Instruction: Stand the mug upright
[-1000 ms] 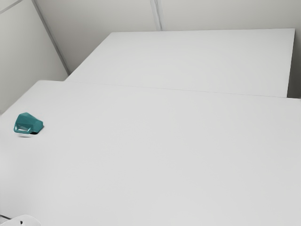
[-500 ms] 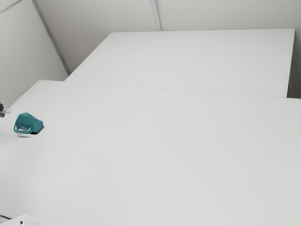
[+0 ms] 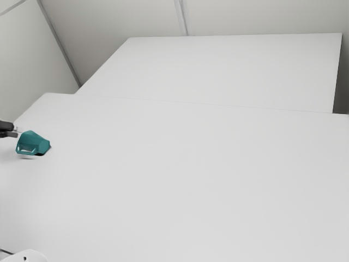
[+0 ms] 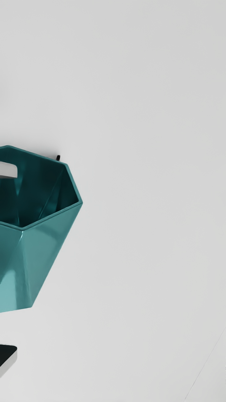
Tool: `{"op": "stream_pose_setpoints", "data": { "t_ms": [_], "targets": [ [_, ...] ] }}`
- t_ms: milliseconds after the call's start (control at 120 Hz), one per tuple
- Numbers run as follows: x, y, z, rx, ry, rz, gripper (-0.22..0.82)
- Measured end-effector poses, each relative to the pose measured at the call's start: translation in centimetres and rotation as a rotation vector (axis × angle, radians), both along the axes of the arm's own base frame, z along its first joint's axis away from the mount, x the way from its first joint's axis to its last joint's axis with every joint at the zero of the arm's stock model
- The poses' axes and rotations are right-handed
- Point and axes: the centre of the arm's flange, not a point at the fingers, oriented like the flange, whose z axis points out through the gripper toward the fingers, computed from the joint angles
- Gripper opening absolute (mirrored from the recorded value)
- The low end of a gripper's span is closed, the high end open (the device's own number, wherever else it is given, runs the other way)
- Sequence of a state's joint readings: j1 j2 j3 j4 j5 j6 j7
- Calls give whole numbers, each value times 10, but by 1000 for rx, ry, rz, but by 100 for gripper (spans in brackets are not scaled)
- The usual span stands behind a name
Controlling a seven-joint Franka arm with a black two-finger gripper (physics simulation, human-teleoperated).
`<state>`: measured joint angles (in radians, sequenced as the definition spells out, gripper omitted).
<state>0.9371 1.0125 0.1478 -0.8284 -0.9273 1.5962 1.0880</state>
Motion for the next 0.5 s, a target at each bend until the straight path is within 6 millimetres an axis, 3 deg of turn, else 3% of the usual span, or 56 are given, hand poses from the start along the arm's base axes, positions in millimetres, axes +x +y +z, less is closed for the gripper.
{"op": "stream_pose_setpoints", "data": {
  "t_ms": [233, 500],
  "targets": [
    [-2, -8, -17, -76, 11, -16, 58],
    [9, -19, -32, -101, 28, -34, 58]
  ]
}}
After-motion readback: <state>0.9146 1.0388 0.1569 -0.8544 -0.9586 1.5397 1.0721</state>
